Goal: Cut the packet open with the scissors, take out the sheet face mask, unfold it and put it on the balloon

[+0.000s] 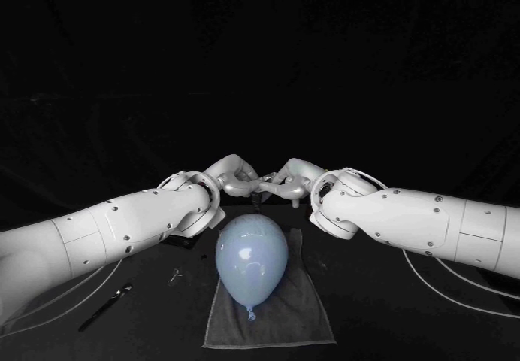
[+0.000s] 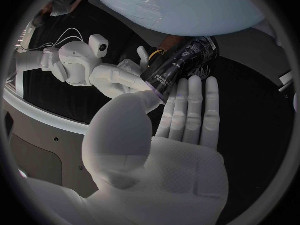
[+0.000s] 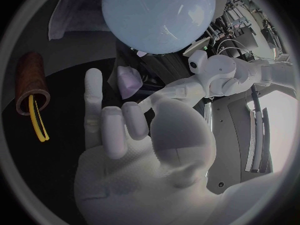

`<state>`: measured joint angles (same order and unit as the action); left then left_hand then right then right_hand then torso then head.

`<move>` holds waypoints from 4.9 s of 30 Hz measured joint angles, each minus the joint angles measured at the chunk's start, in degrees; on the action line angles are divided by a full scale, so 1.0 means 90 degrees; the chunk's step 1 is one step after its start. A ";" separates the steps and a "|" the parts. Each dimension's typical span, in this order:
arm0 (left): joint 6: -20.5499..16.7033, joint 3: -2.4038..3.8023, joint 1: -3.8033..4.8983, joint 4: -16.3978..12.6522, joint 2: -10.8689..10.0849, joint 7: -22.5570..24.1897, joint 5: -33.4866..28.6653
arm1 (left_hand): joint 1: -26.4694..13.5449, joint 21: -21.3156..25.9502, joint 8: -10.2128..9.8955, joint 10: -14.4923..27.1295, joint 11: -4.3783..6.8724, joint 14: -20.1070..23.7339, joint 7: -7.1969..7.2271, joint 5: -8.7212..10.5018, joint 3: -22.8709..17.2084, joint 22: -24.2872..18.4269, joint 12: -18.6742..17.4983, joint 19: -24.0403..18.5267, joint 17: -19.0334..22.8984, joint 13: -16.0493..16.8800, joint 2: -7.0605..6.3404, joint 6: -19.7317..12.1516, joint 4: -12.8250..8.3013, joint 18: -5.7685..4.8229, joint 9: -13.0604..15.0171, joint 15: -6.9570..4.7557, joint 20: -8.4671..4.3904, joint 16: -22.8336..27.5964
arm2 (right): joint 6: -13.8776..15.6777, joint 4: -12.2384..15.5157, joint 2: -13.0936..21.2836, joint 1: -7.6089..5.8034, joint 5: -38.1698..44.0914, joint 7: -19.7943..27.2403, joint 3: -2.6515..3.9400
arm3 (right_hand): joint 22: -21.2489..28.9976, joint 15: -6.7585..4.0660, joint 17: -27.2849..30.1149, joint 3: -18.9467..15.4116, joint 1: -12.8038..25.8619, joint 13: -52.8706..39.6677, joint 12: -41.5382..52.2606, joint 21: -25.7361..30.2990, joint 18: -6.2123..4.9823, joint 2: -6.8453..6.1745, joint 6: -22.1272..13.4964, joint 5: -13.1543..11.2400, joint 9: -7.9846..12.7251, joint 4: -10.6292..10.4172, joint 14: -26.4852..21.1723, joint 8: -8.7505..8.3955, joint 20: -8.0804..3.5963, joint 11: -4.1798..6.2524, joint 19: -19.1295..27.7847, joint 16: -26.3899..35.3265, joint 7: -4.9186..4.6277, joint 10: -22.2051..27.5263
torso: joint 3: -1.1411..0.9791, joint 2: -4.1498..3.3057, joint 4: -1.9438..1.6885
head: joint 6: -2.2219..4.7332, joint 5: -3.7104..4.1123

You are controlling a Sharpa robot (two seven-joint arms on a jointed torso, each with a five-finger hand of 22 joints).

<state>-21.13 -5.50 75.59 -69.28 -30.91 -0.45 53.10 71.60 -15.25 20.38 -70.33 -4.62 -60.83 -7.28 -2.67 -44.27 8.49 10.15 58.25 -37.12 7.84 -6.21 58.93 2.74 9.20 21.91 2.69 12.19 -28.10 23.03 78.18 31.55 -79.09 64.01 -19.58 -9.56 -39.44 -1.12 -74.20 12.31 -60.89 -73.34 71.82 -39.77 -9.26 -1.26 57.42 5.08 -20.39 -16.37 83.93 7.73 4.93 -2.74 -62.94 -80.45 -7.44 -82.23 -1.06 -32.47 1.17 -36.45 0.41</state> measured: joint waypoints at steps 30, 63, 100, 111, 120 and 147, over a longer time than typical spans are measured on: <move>-0.0046 -0.0016 -0.0016 -0.0050 0.0003 -0.0042 0.0034 | 0.0006 -0.0030 -0.0002 -0.0003 0.0003 -0.0010 0.0000 0.0003 0.0000 0.0007 0.0000 0.0000 0.0006 -0.0003 0.0005 -0.0001 0.0000 0.0000 0.0000 0.0013 0.0000 0.0000 | -0.0204 0.0072 -0.0048 0.0049 0.0091 -0.0010 0.0018 | -0.0015 0.0180 0.0295 -0.1054 -0.1775 0.0325 -0.0346 0.0204 -0.0057 -0.0424 -0.0506 -0.0235 0.0077 0.0088 -0.0209 -0.0210 0.0128 -0.0163 0.0082 0.0125 -0.0211 0.0268 | -0.0010 -0.0002 0.0002 | -0.0024 0.0027; -0.0161 0.0004 -0.0005 -0.0241 -0.0048 -0.0110 -0.0084 | 0.0010 -0.0053 -0.0012 -0.0011 0.0011 0.0006 0.0005 0.0002 -0.0156 0.0019 0.0000 -0.0023 0.0006 0.0001 0.0008 -0.0001 -0.0160 0.0000 0.0000 0.0002 -0.0024 0.0000 | 0.0306 -0.0157 -0.0221 0.0203 0.0456 0.0319 0.0003 | -0.0827 0.0053 -0.0099 0.0618 -0.2944 -0.0224 0.1179 -0.0611 -0.0047 0.0103 0.0473 -0.0272 -0.0007 0.1251 -0.0100 0.0101 -0.0101 -0.0191 -0.0330 -0.0740 0.0128 0.0252 | -0.0010 0.0001 0.0003 | -0.0076 0.0031; -0.0202 0.0014 0.0010 -0.0226 -0.0075 -0.0070 -0.0156 | 0.0002 -0.0075 -0.0011 0.0001 -0.0001 0.0012 -0.0013 0.0000 -0.0156 0.0037 0.0000 -0.0023 0.0007 -0.0002 0.0001 0.0011 -0.0160 -0.0001 0.0000 0.0015 -0.0023 0.0000 | 0.1261 0.0373 0.0215 0.0257 0.0750 0.1163 -0.0006 | -0.1399 -0.0254 -0.0079 0.1850 -0.1568 -0.0181 0.1424 -0.1016 -0.0059 -0.0154 0.0818 -0.0286 -0.0282 0.1845 0.0000 0.0647 -0.0239 0.0317 -0.0466 -0.0900 0.0407 -0.0189 | -0.0015 -0.0001 0.0007 | -0.0067 0.0078; -0.0191 0.0008 0.0010 -0.0079 -0.0066 -0.0070 -0.0161 | 0.0008 -0.0075 -0.0008 0.0009 -0.0009 0.0003 -0.0021 0.0002 -0.0156 0.0044 0.0000 -0.0022 0.0008 0.0000 0.0006 0.0000 -0.0160 0.0000 0.0000 0.0025 -0.0023 0.0000 | 0.1492 0.0730 0.0652 0.0257 0.0731 0.1424 0.0027 | -0.1449 -0.0253 -0.0083 0.1850 -0.1568 -0.0173 0.1456 -0.1044 -0.0051 -0.0154 0.0805 -0.0296 -0.0283 0.1845 0.0000 0.0647 -0.0262 0.0339 -0.0488 -0.0902 0.0419 -0.0211 | -0.0015 -0.0001 0.0010 | -0.0059 0.0063; -0.0187 0.0006 0.0011 -0.0048 -0.0071 -0.0057 -0.0180 | 0.0012 -0.0075 -0.0007 -0.0013 0.0013 0.0002 -0.0021 0.0004 -0.0156 0.0044 0.0000 -0.0022 0.0009 0.0003 0.0011 -0.0001 -0.0160 -0.0001 0.0000 0.0025 -0.0023 0.0000 | 0.1647 0.0908 0.0795 0.0257 0.0745 0.1521 0.0072 | -0.1465 -0.0252 -0.0082 0.1849 -0.1568 -0.0176 0.1456 -0.1069 -0.0047 -0.0154 0.0813 -0.0298 -0.0282 0.1845 -0.0001 0.0647 -0.0262 0.0339 -0.0488 -0.0907 0.0451 -0.0211 | -0.0015 0.0000 0.0004 | -0.0065 0.0065; -0.0161 0.0001 0.0010 -0.0134 -0.0062 -0.0015 -0.0308 | -0.0016 -0.0130 -0.0020 -0.0012 0.0011 0.0001 -0.0022 0.0001 -0.0156 0.0085 0.0000 -0.0046 0.0018 0.0000 0.0035 -0.0004 -0.0160 -0.0002 0.0000 0.0027 -0.0046 0.0000 | 0.1379 0.0969 0.0808 0.0234 0.0715 0.1665 0.0085 | -0.0718 0.0128 -0.0083 0.1302 -0.1203 -0.0173 0.0187 0.0007 -0.0001 -0.0861 -0.0597 -0.0244 -0.0428 0.1880 -0.0036 -0.0063 0.0077 -0.0173 0.0195 -0.0259 -0.0189 0.0007 | -0.0007 -0.0001 0.0002 | -0.0058 0.0022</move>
<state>-22.58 -5.49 75.69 -70.49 -31.47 -0.59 50.33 71.46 -16.42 20.20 -70.44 -4.52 -60.82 -7.48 -2.67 -45.68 9.26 10.15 57.83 -36.95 7.84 -5.90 58.90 1.31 9.19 21.91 2.93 11.78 -28.09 35.45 86.90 38.83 -76.99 70.45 -4.60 -8.79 -45.90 0.04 -74.95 24.03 -71.72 -74.90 73.51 -39.71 -9.27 -9.01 52.05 2.89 -24.24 0.55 83.61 7.16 5.62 -4.30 -61.18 -82.78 -9.14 -82.16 -1.12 -32.48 1.19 -36.97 0.61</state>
